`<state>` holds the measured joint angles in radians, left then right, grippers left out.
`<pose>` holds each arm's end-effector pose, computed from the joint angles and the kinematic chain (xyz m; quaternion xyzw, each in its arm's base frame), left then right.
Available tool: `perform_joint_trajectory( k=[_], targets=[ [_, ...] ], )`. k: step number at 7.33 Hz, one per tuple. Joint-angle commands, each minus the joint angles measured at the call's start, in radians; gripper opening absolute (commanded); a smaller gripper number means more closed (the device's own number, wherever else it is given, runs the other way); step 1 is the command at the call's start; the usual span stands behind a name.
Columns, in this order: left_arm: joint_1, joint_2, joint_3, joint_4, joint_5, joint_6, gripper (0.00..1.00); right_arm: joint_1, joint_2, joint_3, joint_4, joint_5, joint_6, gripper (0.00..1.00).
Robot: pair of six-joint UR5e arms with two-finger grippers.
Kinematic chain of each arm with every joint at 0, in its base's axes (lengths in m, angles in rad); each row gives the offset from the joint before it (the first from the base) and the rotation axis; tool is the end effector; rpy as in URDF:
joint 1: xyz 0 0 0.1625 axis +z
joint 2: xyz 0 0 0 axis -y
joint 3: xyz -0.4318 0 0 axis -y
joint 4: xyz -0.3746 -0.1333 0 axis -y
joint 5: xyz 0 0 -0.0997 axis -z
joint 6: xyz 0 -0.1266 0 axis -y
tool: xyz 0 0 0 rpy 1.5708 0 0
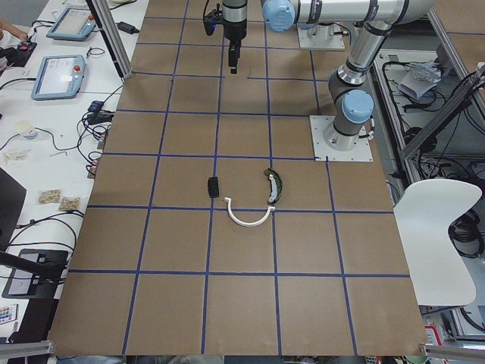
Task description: Place bearing gear from tray to pile
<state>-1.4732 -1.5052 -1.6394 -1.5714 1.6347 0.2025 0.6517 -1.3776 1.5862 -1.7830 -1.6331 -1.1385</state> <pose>-0.0812 -0.4556 0.4655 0.0525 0.9981 0.0066 0.0313 -0.3608 -0.4330 0.3827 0.1094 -0.9935 -0.0258 0.0176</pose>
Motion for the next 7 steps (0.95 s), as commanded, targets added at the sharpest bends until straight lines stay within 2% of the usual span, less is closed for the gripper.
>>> perform_joint_trajectory(
  k=[1,3,4,5,7],
  targets=[
    [0.002,-0.001,0.001,0.004,0.001,0.000,1.00,-0.120,0.145,0.052,-0.209,0.018,-0.162,0.99],
    [0.002,-0.003,0.000,0.007,-0.001,0.000,1.00,-0.158,0.222,0.057,-0.242,0.044,-0.190,1.00],
    [0.002,-0.003,-0.002,0.005,-0.001,0.000,1.00,-0.158,0.262,0.057,-0.327,0.042,-0.198,1.00],
    [-0.004,-0.004,-0.002,0.005,-0.002,-0.002,1.00,-0.159,0.303,0.054,-0.364,0.042,-0.220,1.00],
    [-0.007,-0.006,-0.005,0.005,-0.007,-0.005,1.00,-0.159,0.339,0.058,-0.372,0.045,-0.167,0.98]
  ],
)
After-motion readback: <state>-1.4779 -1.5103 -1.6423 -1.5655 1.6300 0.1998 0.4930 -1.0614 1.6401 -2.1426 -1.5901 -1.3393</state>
